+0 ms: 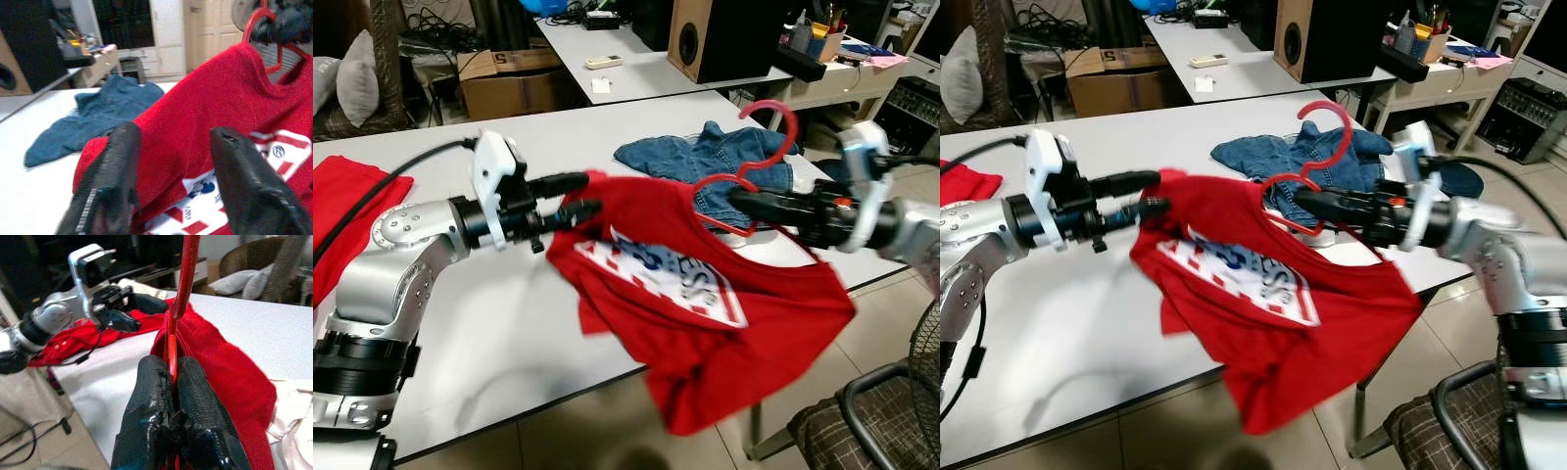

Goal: Hang hanger

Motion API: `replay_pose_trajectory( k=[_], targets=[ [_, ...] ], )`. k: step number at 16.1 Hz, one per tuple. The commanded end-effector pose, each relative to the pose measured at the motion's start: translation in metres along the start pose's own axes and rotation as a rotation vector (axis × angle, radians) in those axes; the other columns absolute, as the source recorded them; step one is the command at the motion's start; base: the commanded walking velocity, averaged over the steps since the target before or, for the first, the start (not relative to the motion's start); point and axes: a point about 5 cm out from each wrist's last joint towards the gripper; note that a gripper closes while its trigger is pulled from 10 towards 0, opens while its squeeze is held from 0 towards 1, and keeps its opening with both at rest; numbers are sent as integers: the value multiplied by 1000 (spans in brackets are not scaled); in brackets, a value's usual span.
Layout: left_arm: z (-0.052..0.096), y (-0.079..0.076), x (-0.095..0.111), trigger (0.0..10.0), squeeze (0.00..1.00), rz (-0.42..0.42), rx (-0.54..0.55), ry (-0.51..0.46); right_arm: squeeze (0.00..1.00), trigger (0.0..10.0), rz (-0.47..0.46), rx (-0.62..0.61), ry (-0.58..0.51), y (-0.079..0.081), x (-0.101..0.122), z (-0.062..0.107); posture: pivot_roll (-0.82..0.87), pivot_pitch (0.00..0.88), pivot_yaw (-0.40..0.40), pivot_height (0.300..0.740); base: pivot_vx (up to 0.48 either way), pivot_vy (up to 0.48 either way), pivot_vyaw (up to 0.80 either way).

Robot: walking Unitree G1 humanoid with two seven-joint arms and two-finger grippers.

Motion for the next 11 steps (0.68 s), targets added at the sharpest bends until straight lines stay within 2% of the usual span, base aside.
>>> replay_pose_trajectory(
  k=[1, 2, 3, 5, 8, 9, 11],
  targets=[
    [1, 0, 0, 10000, 1000, -8, -15, 13, 0, 10000, 27, 35, 18, 3, 1, 1, 19, 0, -12, 740, 0, 0, 0],
    [2, 0, -2, 10000, 1000, -13, -11, 19, 0, 10000, 30, 44, 21, 4, 1, 3, 19, 0, -12, 740, 0, 0, 0],
    [5, 4, -8, 10000, 0, -36, 10, 52, 0, 10000, 31, 56, 21, 5, 1, 5, 20, 0, -12, 740, 0, 0, 0],
    [11, 14, -19, 10000, 0, -100, 70, 141, 0, 10000, 34, 79, 11, 6, 1, 5, 24, 0, -11, 740, 0, 0, 0],
    [21, 18, -35, 10000, 0, -86, 82, 225, 0, 10000, 42, 97, -12, 7, 5, 7, 24, 0, -11, 740, 0, 0, 0],
    [23, 20, -39, 10000, 0, -82, 99, 233, 0, 10000, 44, 102, -15, 7, 6, 8, 24, 0, -11, 740, 0, 0, 0],
    [19, 27, -42, 10000, 0, -68, 157, 192, 0, 10000, 43, 116, -18, 8, 6, 9, 24, 0, -11, 740, 0, 0, 0]
  ],
)
Point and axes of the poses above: a point about 5 cm out from each wrist's last joint towards the gripper, its own z axis pointing back from the gripper into the wrist, its own x axis along the axis of the wrist's last joint, y = z × x, and after that the axes turned 1 degree about z, right-handed
